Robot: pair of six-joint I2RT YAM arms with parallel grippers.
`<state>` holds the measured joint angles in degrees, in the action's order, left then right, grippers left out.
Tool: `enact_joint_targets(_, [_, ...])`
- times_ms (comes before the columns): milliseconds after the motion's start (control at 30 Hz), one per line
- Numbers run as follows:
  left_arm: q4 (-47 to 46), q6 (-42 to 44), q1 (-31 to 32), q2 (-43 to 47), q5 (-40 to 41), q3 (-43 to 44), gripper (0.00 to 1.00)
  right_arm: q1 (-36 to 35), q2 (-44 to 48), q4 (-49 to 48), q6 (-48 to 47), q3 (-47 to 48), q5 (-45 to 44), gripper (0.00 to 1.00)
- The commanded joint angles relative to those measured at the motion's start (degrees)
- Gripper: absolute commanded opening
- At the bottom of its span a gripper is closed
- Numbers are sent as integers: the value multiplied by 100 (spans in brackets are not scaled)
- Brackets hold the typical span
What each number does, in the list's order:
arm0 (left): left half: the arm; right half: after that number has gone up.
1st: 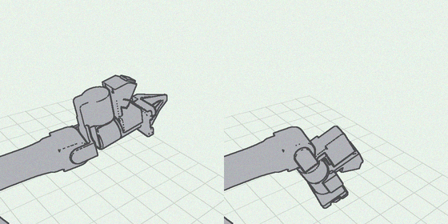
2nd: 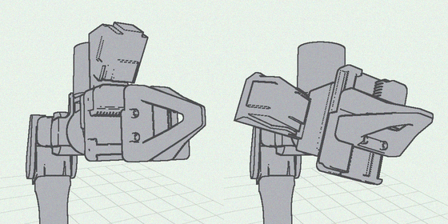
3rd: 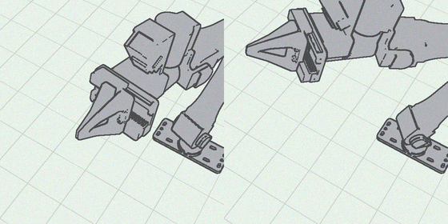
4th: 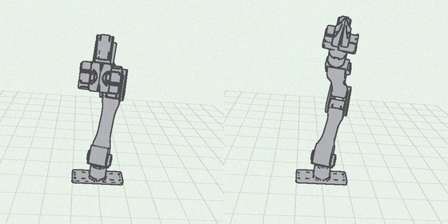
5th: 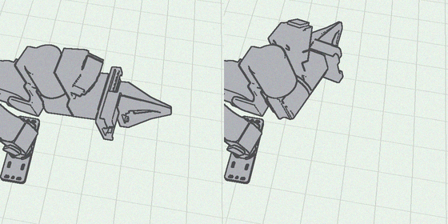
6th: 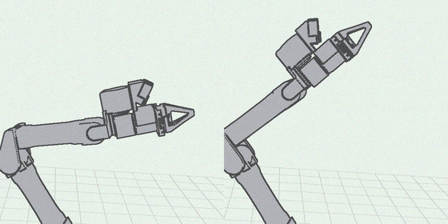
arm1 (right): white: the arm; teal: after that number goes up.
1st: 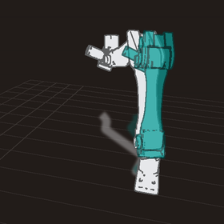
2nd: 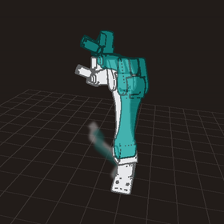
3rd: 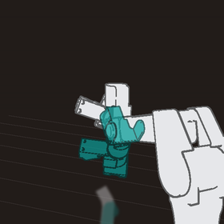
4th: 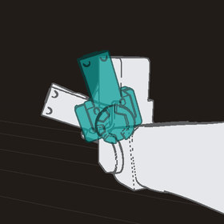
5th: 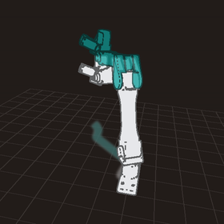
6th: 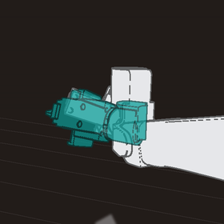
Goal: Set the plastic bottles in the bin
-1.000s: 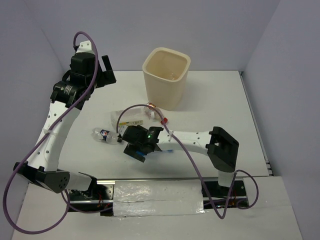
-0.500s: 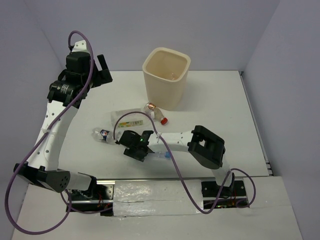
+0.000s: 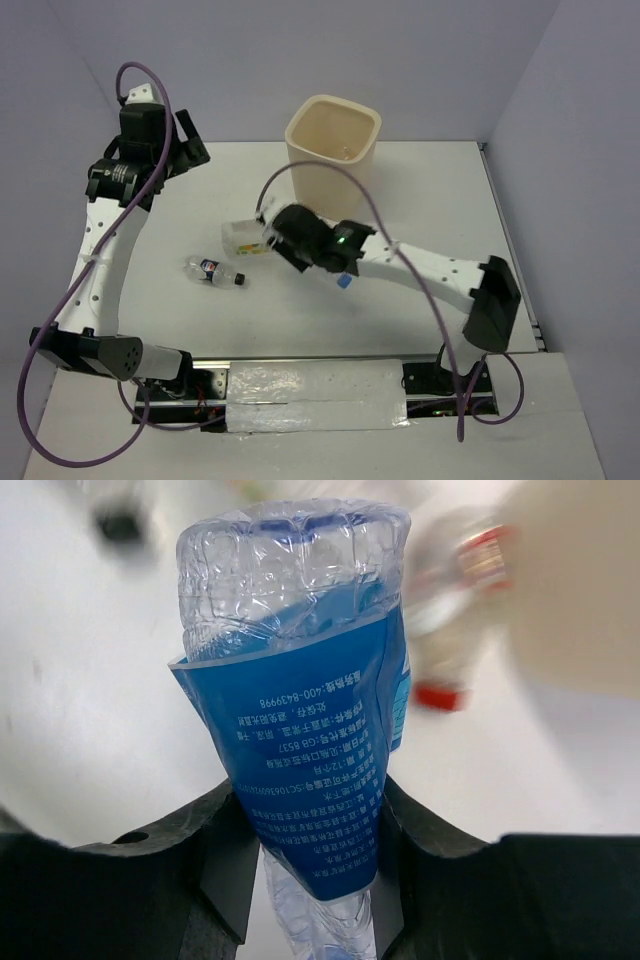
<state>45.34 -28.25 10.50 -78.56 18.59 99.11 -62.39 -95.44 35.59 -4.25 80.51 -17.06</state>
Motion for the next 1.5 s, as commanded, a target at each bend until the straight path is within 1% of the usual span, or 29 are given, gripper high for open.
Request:
enact_joint_targets(0, [264, -487, -522, -124, 40, 135, 100, 569, 824, -131, 108, 789, -508, 41])
enact_joint_targets(33, [273, -541, -645, -115, -56, 4, 99, 875, 886, -236, 126, 1156, -552, 41])
enact_joint_targets(100, [169, -629, -865, -63, -364, -172, 100, 1157, 983, -429, 109, 1501, -658, 43])
enact_joint_targets(133, [116, -603, -909, -36, -495, -355, 99, 1411, 957, -439, 22, 1955, -537, 44])
enact_joint_targets(167, [63, -551, -936, -19, -723, -453, 99, 1501, 792, -413, -31, 2264, -483, 45])
enact_joint_targets(200, [36, -541, -936, -10, -812, -532, 99, 1571, 686, -404, -84, 2546, -570, 45])
enact_joint_targets(233, [88, -576, -945, -36, -839, -629, 99, 1711, 545, -439, -163, 3123, -640, 45])
enact_joint_targets(267, [132, -637, -945, -54, -874, -691, 99, 1791, 292, -518, -190, 3381, -832, 45])
enact_joint_targets(300, [159, -664, -945, -80, -875, -804, 99, 1861, 176, -666, -216, 3566, -930, 44])
enact_joint_targets(333, [194, -690, -962, -71, -875, -875, 99, 1923, 70, -1016, -251, 3829, -983, 45])
enact_joint_targets(400, [229, -734, -980, -45, -831, -1033, 99, 2038, -63, -1718, -400, 3771, -1245, 45])
enact_joint_targets(433, [264, -761, -997, -19, -761, -1191, 99, 2047, -45, -2636, -671, 3422, -1291, 45])
enact_joint_targets(500, [405, -927, -1033, 78, -576, -1376, 99, 2134, -106, -3398, -814, 3217, -1475, 46])
enact_joint_targets(533, [431, -998, -1172, 122, -576, -1612, 99, 2195, -176, -3845, -858, 3225, -1476, 46])
enact_joint_targets(600, [432, -1173, -1200, 306, -715, -2068, 99, 2371, -492, -4286, -823, 3383, -1580, 46])
enact_joint_targets(667, [327, -1357, -1226, 560, -760, -2543, 99, 2512, -817, -4508, -771, 3454, -1607, 50])
enact_joint_targets(700, [283, -1454, -1243, 649, -769, -2711, 99, 2565, -905, -4700, -753, 3489, -1608, 50])
enact_joint_targets(767, [151, -1770, -1252, 938, -822, -3210, 99, 2661, -1187, -4833, -665, 3489, -1616, 52])
enact_joint_targets(800, [81, -1885, -1252, 1026, -970, -3396, 99, 2697, -1362, -4886, -621, 3506, -1651, 54])
enact_joint_targets(867, [-103, -2236, -1252, 1247, -1111, -3896, 99, 2802, -1512, -4799, -411, 3533, -1616, 63])
enact_joint_targets(900, [-192, -2368, -1252, 1291, -1286, -4056, 99, 2820, -1617, -4703, -349, 3550, -1590, 77])
enact_joint_targets(933, [-253, -2422, -1252, 1335, -1340, -4275, 99, 2829, -1653, -4606, -261, 3577, -1573, 83])
enact_joint_targets(1000, [-315, -2483, -1252, 1326, -1376, -4400, 99, 2820, -1619, -4421, -173, 3630, -1555, 93])
enact_joint_targets(1100, [-315, -2562, -1252, 1221, -1244, -4505, 99, 2820, -1251, -4482, 29, 3375, -1327, 97])
enact_joint_targets(1233, [-473, -2633, -1252, 1081, -1314, -4611, 99, 2811, -705, -4377, 187, 3120, -1195, 98])
enact_joint_targets(1367, [-728, -2703, -1252, 931, -1253, -4743, 100, 2811, 111, -4280, 407, 2330, -1098, 98])
enact_joint_targets(1400, [-789, -2729, -1252, 861, -1244, -4769, 99, 2811, 496, -4271, 460, 2146, -1063, 98])
enact_joint_targets(1433, [-921, -2738, -1252, 826, -1261, -4822, 99, 2811, 674, -4254, 660, 1962, -1037, 98])
enact_joint_targets(1467, [-992, -2799, -1252, 790, -1331, -4848, 97, 2803, 1050, -4236, 697, 1603, -984, 98])
